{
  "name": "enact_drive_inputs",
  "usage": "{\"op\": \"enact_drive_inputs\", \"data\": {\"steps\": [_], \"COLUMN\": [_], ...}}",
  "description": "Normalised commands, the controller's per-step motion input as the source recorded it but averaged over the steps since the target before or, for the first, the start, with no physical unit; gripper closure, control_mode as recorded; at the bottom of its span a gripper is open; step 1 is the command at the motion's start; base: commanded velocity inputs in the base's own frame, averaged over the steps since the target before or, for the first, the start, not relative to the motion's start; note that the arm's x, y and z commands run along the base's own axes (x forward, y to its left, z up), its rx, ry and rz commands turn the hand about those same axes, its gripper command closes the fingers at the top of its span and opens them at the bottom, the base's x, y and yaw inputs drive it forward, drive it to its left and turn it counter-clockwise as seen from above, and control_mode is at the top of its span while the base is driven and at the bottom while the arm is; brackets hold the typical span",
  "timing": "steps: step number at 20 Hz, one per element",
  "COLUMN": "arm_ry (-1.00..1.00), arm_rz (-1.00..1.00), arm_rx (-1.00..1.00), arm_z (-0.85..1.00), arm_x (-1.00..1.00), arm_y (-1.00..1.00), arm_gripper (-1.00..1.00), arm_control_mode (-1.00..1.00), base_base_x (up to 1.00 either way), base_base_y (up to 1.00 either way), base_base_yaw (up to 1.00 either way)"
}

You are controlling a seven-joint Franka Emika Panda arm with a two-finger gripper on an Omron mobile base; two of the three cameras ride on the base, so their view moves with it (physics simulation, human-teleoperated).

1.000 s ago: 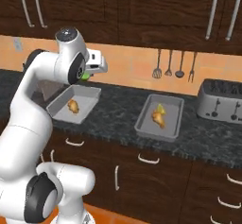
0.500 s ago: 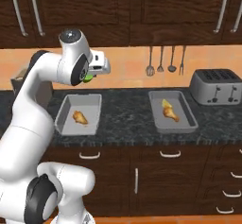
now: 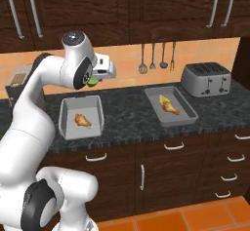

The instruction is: Place one lemon wedge and one chicken drumstick in each tupperware on the nearby counter, to pack two identical lunches.

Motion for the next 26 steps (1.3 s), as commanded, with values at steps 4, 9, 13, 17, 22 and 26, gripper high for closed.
{"op": "enact_drive_inputs", "data": {"steps": [4,9,13,17,22,26], "arm_ry": [0.10,0.17,0.23,0.18,0.04,-0.06], "arm_rz": [-0.05,0.02,0.19,0.19,0.14,0.03], "arm_rx": [0.00,0.00,0.02,0.00,0.00,0.00], "arm_z": [-0.94,-1.00,-0.92,-0.73,-0.62,-0.47], "arm_x": [0.48,0.72,0.66,0.56,0.58,0.53], "arm_y": [0.02,0.71,0.99,0.90,0.39,0.00], "arm_gripper": [1.00,1.00,1.00,1.00,1.00,1.00], "arm_control_mode": [-1.00,-1.00,-1.00,-1.00,-1.00,-1.00], "base_base_x": [0.00,0.00,0.00,0.00,0.00,0.00], "base_base_y": [0.00,0.00,0.00,0.00,0.00,0.00], "base_base_yaw": [0.00,0.00,0.00,0.00,0.00,0.00]}}
